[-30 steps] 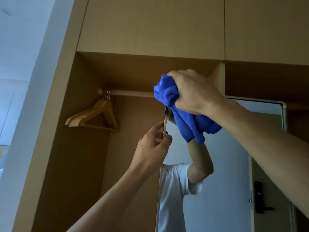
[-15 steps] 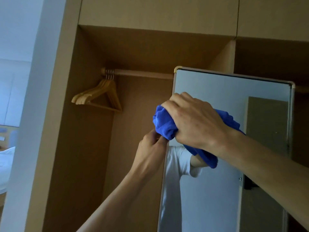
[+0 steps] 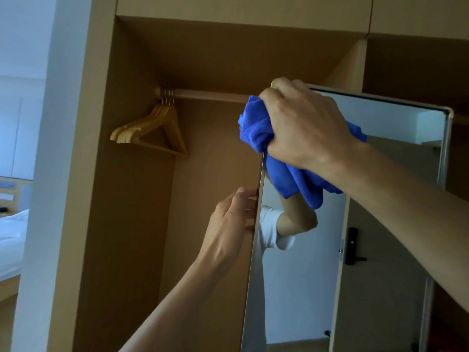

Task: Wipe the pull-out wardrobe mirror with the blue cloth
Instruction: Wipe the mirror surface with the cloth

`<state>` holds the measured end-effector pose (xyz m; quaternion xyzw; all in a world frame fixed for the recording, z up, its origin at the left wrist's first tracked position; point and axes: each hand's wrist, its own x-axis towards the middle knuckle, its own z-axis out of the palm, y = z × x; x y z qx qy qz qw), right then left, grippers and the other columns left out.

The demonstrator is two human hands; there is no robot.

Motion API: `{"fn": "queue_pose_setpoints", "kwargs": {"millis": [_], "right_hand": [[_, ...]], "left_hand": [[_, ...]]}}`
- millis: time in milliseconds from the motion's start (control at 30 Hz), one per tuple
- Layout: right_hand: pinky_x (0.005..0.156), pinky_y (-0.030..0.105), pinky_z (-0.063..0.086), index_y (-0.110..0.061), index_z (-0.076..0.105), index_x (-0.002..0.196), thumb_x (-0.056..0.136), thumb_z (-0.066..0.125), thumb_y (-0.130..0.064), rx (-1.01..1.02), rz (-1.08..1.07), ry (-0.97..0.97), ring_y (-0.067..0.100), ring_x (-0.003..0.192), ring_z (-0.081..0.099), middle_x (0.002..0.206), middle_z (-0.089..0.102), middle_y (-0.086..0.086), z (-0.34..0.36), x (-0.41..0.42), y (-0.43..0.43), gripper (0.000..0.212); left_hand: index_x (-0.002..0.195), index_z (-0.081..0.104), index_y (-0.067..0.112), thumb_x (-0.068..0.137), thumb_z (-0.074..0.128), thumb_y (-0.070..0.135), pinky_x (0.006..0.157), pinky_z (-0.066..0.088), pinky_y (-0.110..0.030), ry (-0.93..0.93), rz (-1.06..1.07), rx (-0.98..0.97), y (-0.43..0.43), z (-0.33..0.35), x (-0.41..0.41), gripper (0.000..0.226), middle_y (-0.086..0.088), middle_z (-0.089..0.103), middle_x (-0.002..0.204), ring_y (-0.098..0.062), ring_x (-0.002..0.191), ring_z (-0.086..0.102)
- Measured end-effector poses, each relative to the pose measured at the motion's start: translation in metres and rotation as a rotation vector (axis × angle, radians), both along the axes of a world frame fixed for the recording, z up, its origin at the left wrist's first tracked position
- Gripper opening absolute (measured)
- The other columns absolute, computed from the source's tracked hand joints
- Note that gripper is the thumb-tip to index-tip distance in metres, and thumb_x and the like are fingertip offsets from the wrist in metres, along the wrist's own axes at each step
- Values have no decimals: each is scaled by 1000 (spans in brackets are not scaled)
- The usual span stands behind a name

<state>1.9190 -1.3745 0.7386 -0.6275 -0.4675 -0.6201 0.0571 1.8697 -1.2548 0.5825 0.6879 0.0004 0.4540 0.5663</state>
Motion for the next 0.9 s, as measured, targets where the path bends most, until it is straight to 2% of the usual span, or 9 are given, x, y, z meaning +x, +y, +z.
{"fn": "queue_pose_setpoints", "kwargs": {"millis": [133,300,433,500,567,633,800,900], "right_hand": [[60,34,33,-13,54,102,77,62,-21,-65,27,48,25,94,53,99,49,0,-31,1,-5,27],[55,30,32,-15,54,98,74,63,-17,-165,-1,125,19,86,51,97,50,-1,-80,-1,-9,26],[48,23,15,-14,55,97,71,59,-13,-202,-19,154,17,78,43,95,50,0,-101,-1,-10,27],[50,26,21,-15,56,99,72,58,-14,-204,-25,160,18,79,47,96,51,-1,-102,-1,-10,27],[55,28,30,-17,56,101,76,57,-19,-185,-22,170,19,85,52,98,52,-2,-97,-2,-9,26],[57,31,33,-16,56,103,78,60,-21,-142,-19,151,22,89,55,100,52,0,-87,-3,-7,26],[52,28,15,-12,57,101,76,65,-18,-40,-52,67,22,83,49,99,54,5,-63,-4,1,28],[55,29,20,-11,56,100,76,65,-19,-36,-55,42,19,79,39,97,54,5,-67,-2,3,26]], "left_hand": [[113,72,27,109,29,39,69,56,-24,0,-23,-23,3,-9,3,46,4,77,97,-10,89,74],[99,73,31,107,28,41,69,55,-23,18,-43,-54,6,-23,3,47,4,76,102,-12,95,72],[106,73,33,108,21,49,84,56,-36,35,-42,-116,5,-38,2,55,4,76,107,-13,101,71],[106,74,32,108,20,52,88,57,-41,40,-35,-144,5,-47,1,57,2,76,107,-16,101,71],[108,75,28,108,19,51,86,57,-39,46,-34,-154,5,-54,2,60,0,76,105,-18,100,71],[111,75,24,108,18,51,78,56,-32,61,-40,-149,6,-62,3,63,0,76,100,-15,94,72],[114,73,24,106,14,55,75,55,-28,130,-41,-156,6,-90,4,67,1,77,98,-14,90,73],[117,73,23,104,13,58,76,56,-26,136,-51,-186,6,-98,3,71,1,77,99,-13,92,73]]}}
